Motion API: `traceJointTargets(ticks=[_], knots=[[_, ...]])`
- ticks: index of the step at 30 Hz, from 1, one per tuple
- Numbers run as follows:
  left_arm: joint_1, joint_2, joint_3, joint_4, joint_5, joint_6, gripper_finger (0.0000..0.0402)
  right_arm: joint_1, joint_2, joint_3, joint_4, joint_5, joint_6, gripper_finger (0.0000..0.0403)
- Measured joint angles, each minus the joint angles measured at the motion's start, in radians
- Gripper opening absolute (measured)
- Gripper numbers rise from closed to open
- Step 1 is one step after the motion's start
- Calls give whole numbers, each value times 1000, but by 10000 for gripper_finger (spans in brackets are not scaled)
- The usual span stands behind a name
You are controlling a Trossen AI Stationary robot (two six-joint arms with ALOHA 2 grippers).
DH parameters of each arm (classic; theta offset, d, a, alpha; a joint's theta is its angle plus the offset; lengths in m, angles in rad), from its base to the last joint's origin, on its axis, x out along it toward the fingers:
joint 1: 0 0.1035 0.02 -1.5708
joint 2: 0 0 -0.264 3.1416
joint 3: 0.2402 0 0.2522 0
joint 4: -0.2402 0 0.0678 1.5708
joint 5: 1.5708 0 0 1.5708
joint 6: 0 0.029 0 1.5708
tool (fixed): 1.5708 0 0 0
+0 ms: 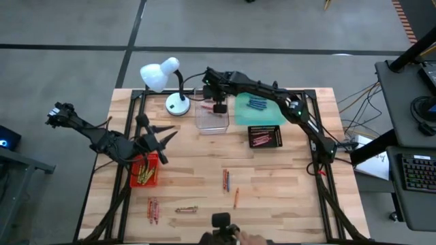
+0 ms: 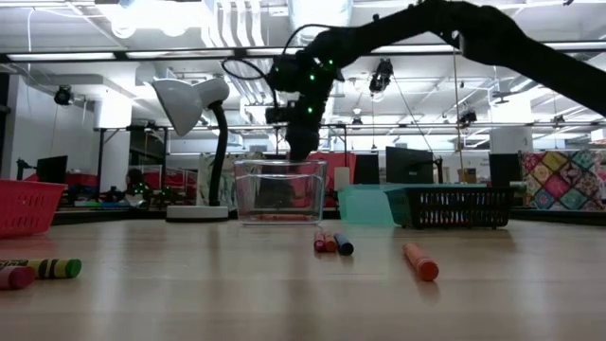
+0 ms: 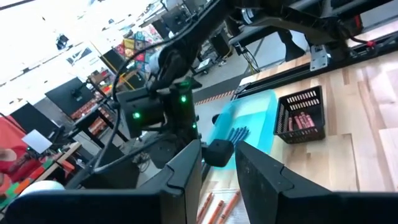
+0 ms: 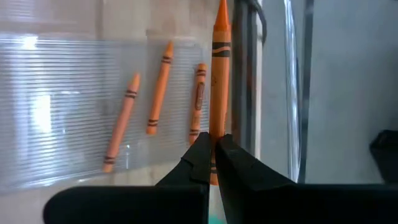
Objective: Sort crayons
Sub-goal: Put the orange bin into the transparent bin
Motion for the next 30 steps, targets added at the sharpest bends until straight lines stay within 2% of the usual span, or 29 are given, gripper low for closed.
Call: traceJointTargets(ticks=[7, 18, 30], knots=[[7, -13, -1, -4, 0, -21, 81, -23, 24, 0, 9, -105, 58, 9], [9, 30, -8, -7, 0, -161, 81, -19, 78, -8, -1, -108, 184, 9], [9, 68, -6, -6, 0, -241, 81, -18, 85, -20, -4, -131, 205, 9]])
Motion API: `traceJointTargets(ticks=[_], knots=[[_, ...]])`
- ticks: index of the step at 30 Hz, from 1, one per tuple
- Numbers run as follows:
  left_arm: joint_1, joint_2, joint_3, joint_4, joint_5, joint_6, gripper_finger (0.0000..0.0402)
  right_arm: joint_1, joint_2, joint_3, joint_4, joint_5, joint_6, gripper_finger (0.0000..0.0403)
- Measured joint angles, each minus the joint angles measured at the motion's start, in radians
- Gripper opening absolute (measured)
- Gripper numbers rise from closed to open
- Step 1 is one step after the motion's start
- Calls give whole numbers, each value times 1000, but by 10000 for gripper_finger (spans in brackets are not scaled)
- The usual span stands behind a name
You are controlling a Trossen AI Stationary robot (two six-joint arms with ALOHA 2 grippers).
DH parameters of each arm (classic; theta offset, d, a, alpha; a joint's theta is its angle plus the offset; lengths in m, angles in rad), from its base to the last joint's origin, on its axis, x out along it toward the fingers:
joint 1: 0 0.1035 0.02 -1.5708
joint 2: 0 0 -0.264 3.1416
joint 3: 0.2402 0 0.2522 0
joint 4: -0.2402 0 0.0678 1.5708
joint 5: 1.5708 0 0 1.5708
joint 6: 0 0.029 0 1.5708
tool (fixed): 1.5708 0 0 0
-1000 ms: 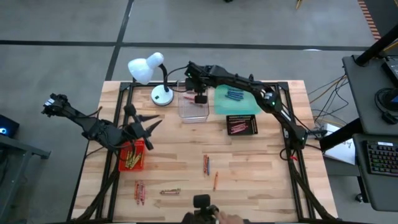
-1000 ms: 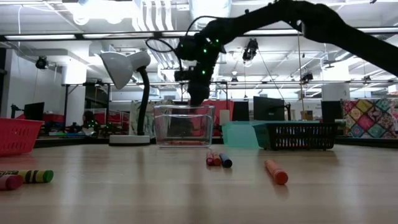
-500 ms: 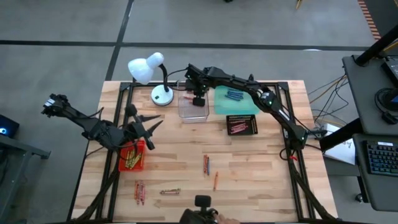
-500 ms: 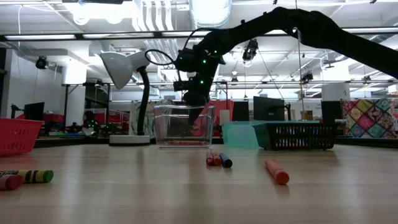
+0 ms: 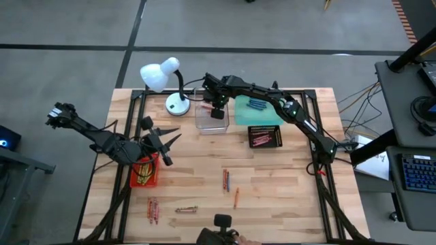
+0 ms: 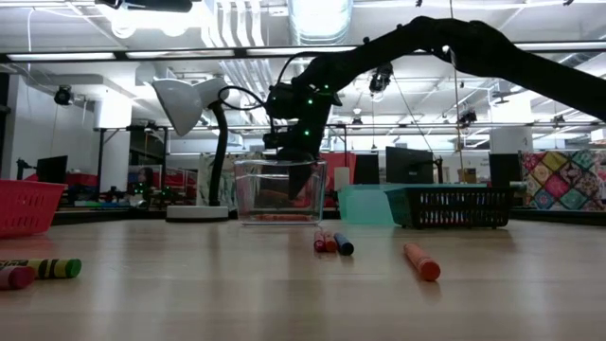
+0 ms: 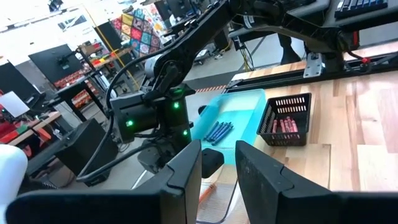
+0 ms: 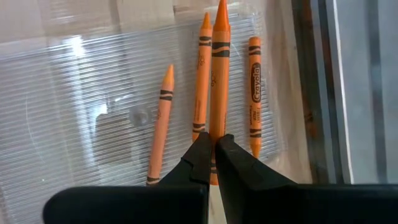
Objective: Sort crayons
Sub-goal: Put the orange bin into the transparent bin, then put the red crayon into the black bin
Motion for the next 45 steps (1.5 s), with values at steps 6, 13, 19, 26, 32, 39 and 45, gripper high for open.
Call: traceJointTargets(ticks=[6, 13, 19, 26, 32, 39, 45], knots=[[0, 1, 0, 0, 0, -34, 81, 0, 0, 0, 2, 0, -1, 9], [0, 1, 0, 0, 0, -40, 81, 0, 0, 0, 5, 5, 32, 9], [0, 1, 0, 0, 0, -38, 81, 0, -1, 0, 4, 6, 32, 32], [0, 5, 0, 0, -1, -40, 81, 0, -2, 1, 4, 6, 40, 43], [0, 21, 0, 0, -1, -55, 81, 0, -18, 10, 2, 8, 55, 43], [0, 57, 0, 3, -1, -131, 81, 9, -79, 46, -8, 0, 106, 43], [-1, 115, 8, 5, 1, -242, 81, 41, -169, 49, -70, 0, 122, 43]])
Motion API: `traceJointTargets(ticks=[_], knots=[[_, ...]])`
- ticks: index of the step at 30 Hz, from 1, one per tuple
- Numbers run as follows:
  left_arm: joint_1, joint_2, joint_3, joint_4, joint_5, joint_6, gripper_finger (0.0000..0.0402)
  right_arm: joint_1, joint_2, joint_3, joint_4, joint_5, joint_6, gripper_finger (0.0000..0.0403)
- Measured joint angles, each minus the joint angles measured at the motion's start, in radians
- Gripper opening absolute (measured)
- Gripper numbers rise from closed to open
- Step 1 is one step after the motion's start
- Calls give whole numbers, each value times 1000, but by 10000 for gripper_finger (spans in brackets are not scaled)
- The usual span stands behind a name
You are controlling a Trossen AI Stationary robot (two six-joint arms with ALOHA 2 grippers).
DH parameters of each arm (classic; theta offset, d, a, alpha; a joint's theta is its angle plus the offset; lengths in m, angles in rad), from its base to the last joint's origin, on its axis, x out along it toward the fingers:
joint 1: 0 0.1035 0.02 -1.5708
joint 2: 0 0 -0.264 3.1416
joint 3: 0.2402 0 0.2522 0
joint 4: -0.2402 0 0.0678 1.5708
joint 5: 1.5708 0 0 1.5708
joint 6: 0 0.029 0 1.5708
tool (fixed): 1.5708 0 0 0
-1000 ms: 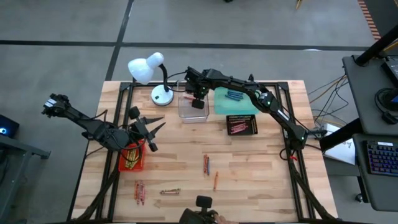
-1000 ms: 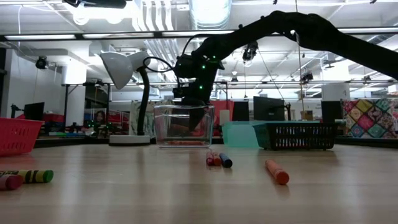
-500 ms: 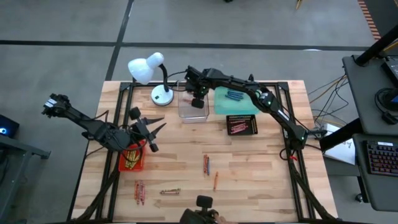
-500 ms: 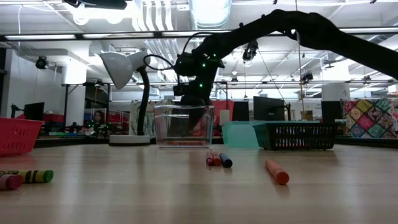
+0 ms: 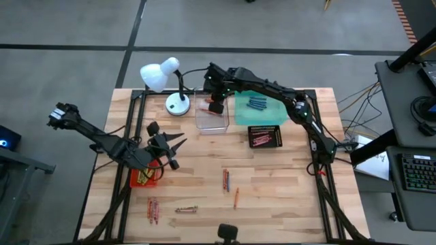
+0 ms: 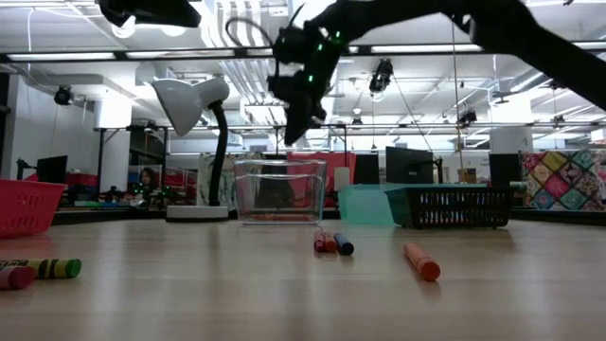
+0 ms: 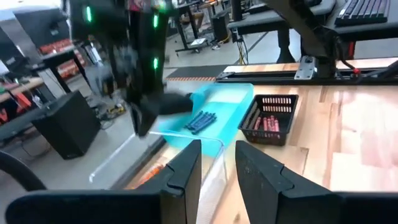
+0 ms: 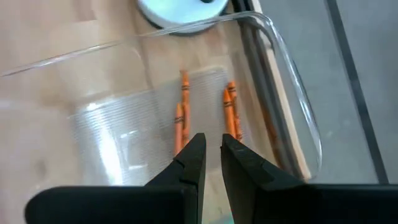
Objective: Sort crayons
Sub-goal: Put the red crayon into the black bin
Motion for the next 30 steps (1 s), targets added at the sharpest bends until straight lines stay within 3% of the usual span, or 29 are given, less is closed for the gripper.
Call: traceJointTargets(ticks=[8, 15, 25, 30], knots=[[-6, 102, 30, -4, 83, -126, 81, 87, -123, 0, -146, -2, 35, 43], [-30, 211, 132, -43, 110, -156, 81, 203, -212, -10, -261, -23, 85, 43], [-103, 385, 346, -393, 123, -302, 81, 392, -351, -140, -281, -21, 168, 43], [-127, 467, 427, -549, 222, -393, 81, 490, -425, -292, -222, -18, 221, 43]])
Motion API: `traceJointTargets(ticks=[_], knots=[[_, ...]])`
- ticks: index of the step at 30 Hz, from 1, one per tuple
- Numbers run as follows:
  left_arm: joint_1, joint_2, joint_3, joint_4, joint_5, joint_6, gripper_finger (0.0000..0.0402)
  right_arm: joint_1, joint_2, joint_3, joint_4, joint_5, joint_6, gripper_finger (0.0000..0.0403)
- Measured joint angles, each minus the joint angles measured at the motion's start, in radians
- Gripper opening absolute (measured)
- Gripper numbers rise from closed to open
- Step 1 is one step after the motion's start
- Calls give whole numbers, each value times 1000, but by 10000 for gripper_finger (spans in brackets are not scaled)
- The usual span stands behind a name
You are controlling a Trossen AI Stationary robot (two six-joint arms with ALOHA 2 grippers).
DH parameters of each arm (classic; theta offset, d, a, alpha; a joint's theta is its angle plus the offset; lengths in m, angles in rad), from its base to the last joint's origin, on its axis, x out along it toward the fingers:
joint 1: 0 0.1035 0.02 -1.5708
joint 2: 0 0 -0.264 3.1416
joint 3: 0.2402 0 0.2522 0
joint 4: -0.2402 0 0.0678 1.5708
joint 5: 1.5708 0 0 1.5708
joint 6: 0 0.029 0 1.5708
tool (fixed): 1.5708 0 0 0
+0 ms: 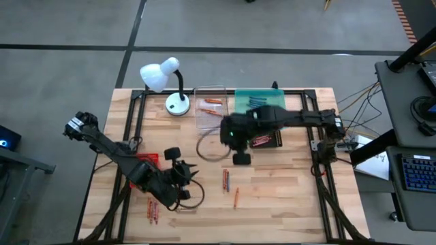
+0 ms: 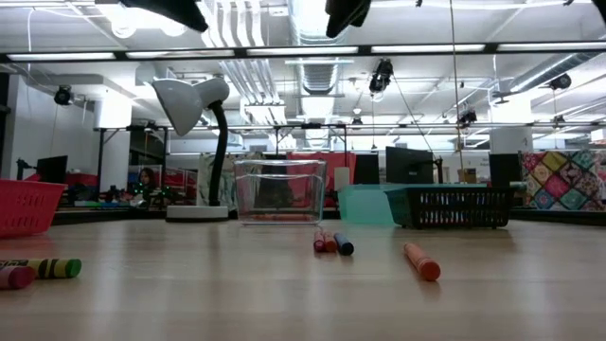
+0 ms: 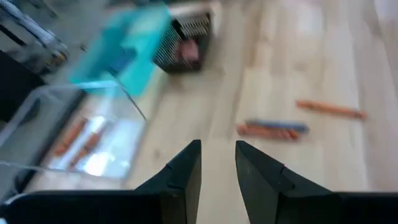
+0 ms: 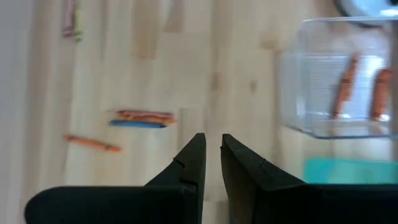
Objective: Sort crayons
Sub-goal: Put the red crayon into the black bin
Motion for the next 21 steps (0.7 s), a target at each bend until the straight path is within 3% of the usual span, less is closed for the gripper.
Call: traceJointTargets(ticks=[6, 15, 21], knots=[[-26, 93, 70, -111, 148, -63, 81, 111, -98, -211, 85, -1, 89, 43], [-83, 196, 99, -141, 314, -121, 81, 235, -251, -531, 280, 0, 223, 43], [-140, 244, 97, -148, 469, -309, 81, 283, -309, -690, 470, 3, 250, 43]])
